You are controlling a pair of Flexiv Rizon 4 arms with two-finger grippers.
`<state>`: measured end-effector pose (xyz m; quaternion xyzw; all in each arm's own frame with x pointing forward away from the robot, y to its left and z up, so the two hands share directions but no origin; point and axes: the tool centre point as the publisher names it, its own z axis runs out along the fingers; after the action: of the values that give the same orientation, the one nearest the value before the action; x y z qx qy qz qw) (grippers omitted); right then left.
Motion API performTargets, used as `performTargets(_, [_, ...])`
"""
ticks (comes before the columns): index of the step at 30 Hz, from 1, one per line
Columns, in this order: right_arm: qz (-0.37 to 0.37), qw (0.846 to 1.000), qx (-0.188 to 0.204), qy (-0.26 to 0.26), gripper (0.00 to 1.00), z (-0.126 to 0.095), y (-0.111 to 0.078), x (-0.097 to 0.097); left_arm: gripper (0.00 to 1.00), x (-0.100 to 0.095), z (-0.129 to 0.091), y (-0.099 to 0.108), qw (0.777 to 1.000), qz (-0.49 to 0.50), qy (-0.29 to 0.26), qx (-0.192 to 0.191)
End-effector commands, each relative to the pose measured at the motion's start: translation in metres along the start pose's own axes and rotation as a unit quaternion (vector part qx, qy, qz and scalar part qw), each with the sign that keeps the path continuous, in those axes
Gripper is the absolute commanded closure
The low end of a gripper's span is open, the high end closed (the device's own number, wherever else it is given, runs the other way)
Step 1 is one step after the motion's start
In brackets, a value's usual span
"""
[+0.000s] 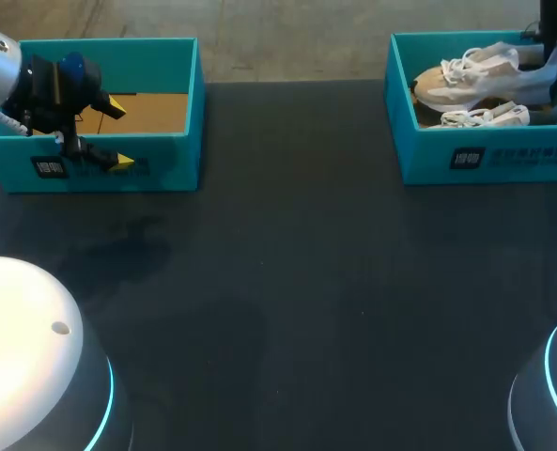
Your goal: Take the shoe out of the shoebox, open the shoe tongue, remove and reinsert the insole, then place the shoe into the shoebox
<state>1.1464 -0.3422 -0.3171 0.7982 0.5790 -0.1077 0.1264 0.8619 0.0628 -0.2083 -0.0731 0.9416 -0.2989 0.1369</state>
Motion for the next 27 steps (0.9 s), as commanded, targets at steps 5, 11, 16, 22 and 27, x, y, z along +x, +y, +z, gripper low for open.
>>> performTargets(5, [-0.005,1.0,-0.004,0.002,1.0,0.008,0.005,0.002,0.0,0.0,0.0,0.0,1.0,0.0,0.001,-0.001])
performTargets(11, [-0.006,1.0,-0.001,0.004,1.0,0.015,0.005,0.006,0.0,0.0,0.0,0.0,1.0,0.0,0.001,-0.001])
performTargets(16, [-0.003,1.0,-0.002,0.006,1.0,0.019,0.004,0.009,0.0,0.0,0.0,0.0,1.0,0.0,0.001,-0.001])
performTargets(22, [0.0,1.0,-0.007,0.007,1.0,0.026,0.005,0.012,0.0,0.0,0.0,0.0,1.0,0.0,0.001,-0.001])
performTargets(27, [0.0,1.0,-0.007,0.007,1.0,0.029,0.005,0.013,0.0,0.0,0.0,0.0,1.0,0.0,0.001,-0.001])
